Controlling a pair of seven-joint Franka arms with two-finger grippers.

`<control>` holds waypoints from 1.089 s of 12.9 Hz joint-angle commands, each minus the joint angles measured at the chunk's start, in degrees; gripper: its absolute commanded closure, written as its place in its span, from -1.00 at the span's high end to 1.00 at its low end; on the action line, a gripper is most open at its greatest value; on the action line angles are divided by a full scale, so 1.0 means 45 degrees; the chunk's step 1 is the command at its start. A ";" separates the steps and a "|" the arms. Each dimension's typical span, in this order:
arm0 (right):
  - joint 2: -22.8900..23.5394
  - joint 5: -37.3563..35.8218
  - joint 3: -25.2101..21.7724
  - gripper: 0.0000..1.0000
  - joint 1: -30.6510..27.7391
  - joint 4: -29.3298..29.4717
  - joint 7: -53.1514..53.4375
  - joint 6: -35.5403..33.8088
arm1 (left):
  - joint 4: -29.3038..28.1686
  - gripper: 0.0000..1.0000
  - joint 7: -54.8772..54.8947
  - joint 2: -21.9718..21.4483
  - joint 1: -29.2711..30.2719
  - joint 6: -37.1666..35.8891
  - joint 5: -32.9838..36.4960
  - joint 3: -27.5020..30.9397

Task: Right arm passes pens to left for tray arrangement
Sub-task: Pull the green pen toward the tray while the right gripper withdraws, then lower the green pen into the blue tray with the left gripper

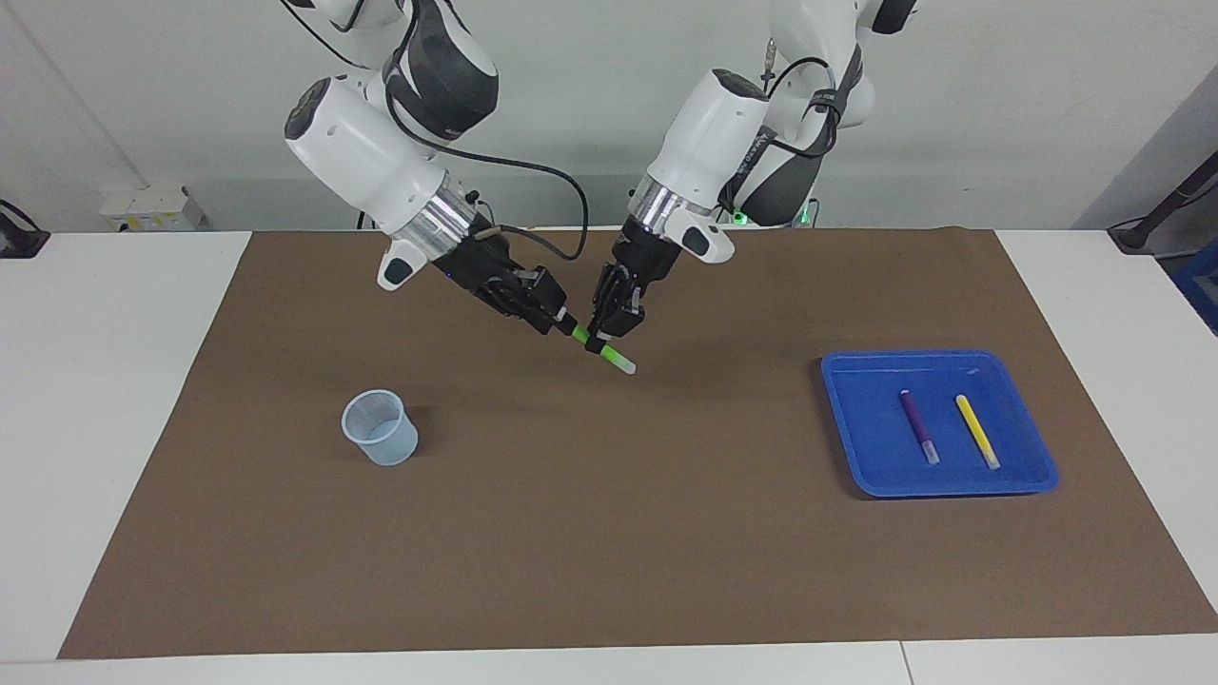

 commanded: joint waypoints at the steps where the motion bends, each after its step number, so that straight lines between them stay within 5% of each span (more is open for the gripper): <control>1: -0.0330 -0.1000 -0.0016 1.00 -0.0431 0.0052 -0.0328 -0.0360 | 0.0123 -1.00 0.2200 -0.0036 -0.0010 -0.1379 0.0202 0.0123; 4: -0.0505 -0.2910 -0.0074 1.00 -0.1075 0.0404 -0.1046 -0.1840 | 0.0279 -1.00 0.5848 -0.0133 0.0672 -0.3196 0.0202 0.0143; 10: -0.1112 -0.5668 -0.0094 1.00 -0.3945 0.0385 -0.6181 -0.4304 | 0.0085 -1.00 1.1422 -0.0426 0.2487 -0.5251 0.0202 0.0143; 14: -0.1655 -0.7468 -0.0075 1.00 -0.5020 0.0404 -0.6851 -0.5006 | 0.0065 -1.00 1.5909 -0.0680 0.4420 -0.7630 0.0202 0.0143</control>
